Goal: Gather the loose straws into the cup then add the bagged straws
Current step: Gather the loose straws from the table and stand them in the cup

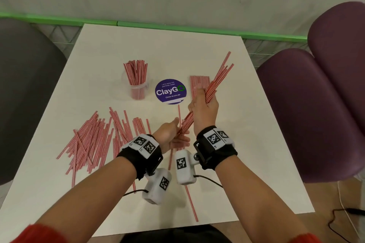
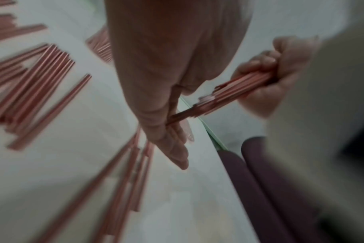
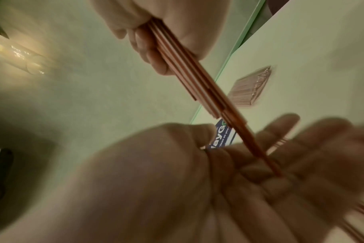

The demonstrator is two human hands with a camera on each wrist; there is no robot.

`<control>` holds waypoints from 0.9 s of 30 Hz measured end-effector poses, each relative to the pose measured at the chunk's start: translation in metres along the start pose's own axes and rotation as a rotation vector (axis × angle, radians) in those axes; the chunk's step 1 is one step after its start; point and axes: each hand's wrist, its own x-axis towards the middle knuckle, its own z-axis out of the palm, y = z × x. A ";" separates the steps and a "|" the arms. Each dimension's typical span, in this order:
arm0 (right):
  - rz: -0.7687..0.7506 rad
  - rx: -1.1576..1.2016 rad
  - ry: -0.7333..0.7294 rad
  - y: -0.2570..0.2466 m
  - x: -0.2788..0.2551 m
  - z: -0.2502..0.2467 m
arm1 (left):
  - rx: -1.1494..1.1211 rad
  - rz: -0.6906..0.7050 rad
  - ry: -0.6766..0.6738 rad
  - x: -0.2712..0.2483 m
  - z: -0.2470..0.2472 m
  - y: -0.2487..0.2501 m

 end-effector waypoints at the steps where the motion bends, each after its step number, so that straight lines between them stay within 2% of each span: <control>1: 0.010 -0.005 -0.005 0.002 -0.001 0.001 | -0.043 -0.004 -0.013 -0.001 0.000 0.002; 8: 0.075 -0.042 -0.041 0.017 -0.002 0.006 | -0.100 0.008 -0.078 -0.005 -0.011 0.011; 12: 0.051 -0.252 -0.127 0.017 0.000 0.005 | 0.031 0.035 -0.093 -0.012 -0.022 0.018; 13: 0.011 -0.339 -0.159 0.019 0.000 0.003 | 0.089 0.093 -0.062 -0.012 -0.025 0.024; 15: -0.051 -0.486 -0.233 0.022 -0.003 -0.001 | 0.126 0.299 0.035 -0.013 -0.032 0.040; 18: -0.057 -0.582 -0.307 0.030 -0.007 -0.004 | 0.072 0.660 0.131 -0.028 -0.035 0.073; 20: -0.041 -0.627 -0.339 0.034 -0.009 -0.002 | 0.059 0.810 0.140 -0.037 -0.033 0.092; 24: -0.005 -0.681 -0.430 0.032 -0.011 0.005 | 0.127 0.953 0.119 -0.044 -0.026 0.105; 27: 0.009 -0.662 -0.440 0.029 -0.008 0.007 | 0.255 0.975 0.163 -0.041 -0.022 0.099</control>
